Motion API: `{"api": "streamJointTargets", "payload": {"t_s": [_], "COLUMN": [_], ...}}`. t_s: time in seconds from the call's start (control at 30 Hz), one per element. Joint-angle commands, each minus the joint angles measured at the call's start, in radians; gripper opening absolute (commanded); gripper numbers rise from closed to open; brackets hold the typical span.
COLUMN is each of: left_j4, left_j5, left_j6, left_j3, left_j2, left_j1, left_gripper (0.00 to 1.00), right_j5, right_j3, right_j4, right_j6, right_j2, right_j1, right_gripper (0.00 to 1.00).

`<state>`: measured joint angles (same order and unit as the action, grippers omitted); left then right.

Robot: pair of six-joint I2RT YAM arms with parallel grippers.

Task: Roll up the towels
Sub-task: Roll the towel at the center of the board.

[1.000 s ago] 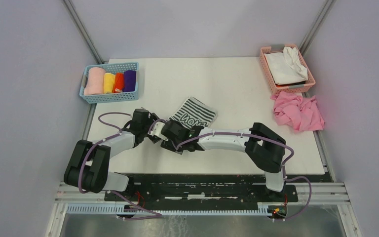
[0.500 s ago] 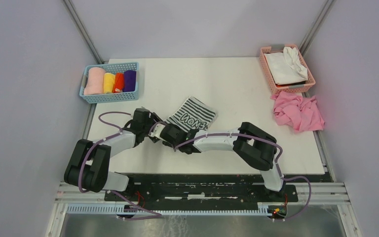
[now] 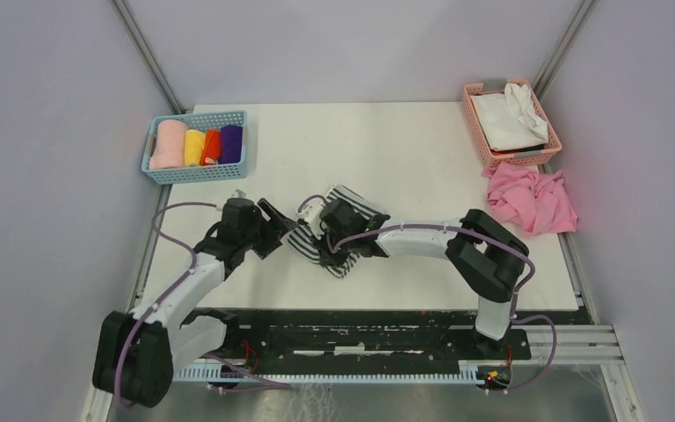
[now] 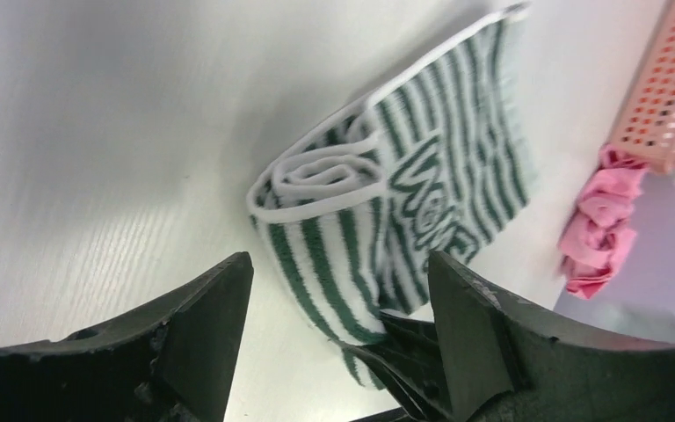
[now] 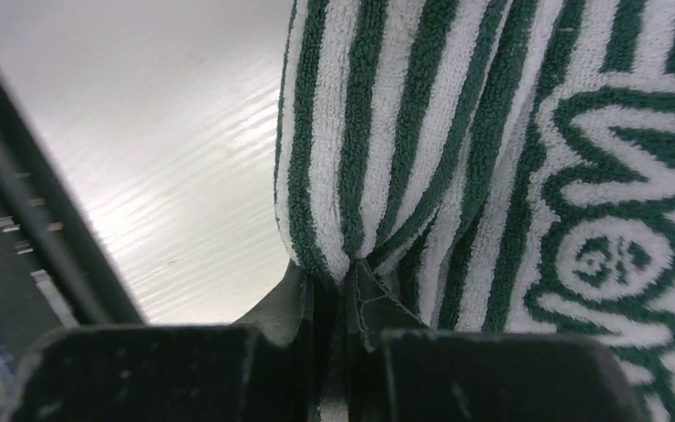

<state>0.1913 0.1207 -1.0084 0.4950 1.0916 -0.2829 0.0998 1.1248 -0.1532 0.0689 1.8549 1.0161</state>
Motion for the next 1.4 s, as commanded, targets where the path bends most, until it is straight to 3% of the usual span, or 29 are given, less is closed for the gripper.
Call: {"api": "streamJointTargets", "payload": {"t_s": [0.0, 0.07, 0.27, 0.37, 0.57, 1.0, 1.1, 1.23, 1.37], "left_j4": [0.114, 0.132, 0.052, -0.006, -0.127, -0.240, -0.231, -0.208, -0.179], "left_j5": [-0.058, -0.038, 0.052, 0.079, 0.116, 0.068, 0.028, -0.013, -0.034], "left_j6": [-0.022, -0.026, -0.075, -0.083, -0.085, -0.081, -0.080, -0.071, -0.056], "left_j3": [0.011, 0.003, -0.074, -0.083, -0.062, 0.060, 0.076, 0.088, 0.106], "left_j2": [-0.160, -0.201, -0.218, -0.180, -0.054, 0.226, 0.303, 0.400, 0.466], "left_j1": [0.006, 0.005, 0.004, 0.002, -0.003, -0.106, -0.129, -0.142, -0.143], "left_gripper": [0.81, 0.81, 0.81, 0.81, 0.77, 0.75, 0.69, 0.52, 0.45], "right_j5": [0.475, 0.631, 0.866, 0.919, 0.918, 0.883, 0.861, 0.795, 0.765], "right_j3": [-0.072, -0.083, -0.122, -0.157, -0.221, -0.275, -0.271, -0.259, -0.263], "right_j4": [0.023, 0.102, 0.371, 0.547, 0.717, 0.724, 0.650, 0.484, 0.430], "right_j6": [0.211, 0.289, 0.564, 0.702, 0.854, 0.849, 0.803, 0.675, 0.624], "right_j2": [-0.005, 0.011, 0.128, 0.187, 0.264, 0.338, 0.315, 0.239, 0.198], "right_j1": [-0.106, -0.158, -0.273, -0.311, -0.361, -0.384, -0.385, -0.386, -0.383], "right_gripper": [0.05, 0.05, 0.06, 0.06, 0.06, 0.07, 0.09, 0.15, 0.16]}}
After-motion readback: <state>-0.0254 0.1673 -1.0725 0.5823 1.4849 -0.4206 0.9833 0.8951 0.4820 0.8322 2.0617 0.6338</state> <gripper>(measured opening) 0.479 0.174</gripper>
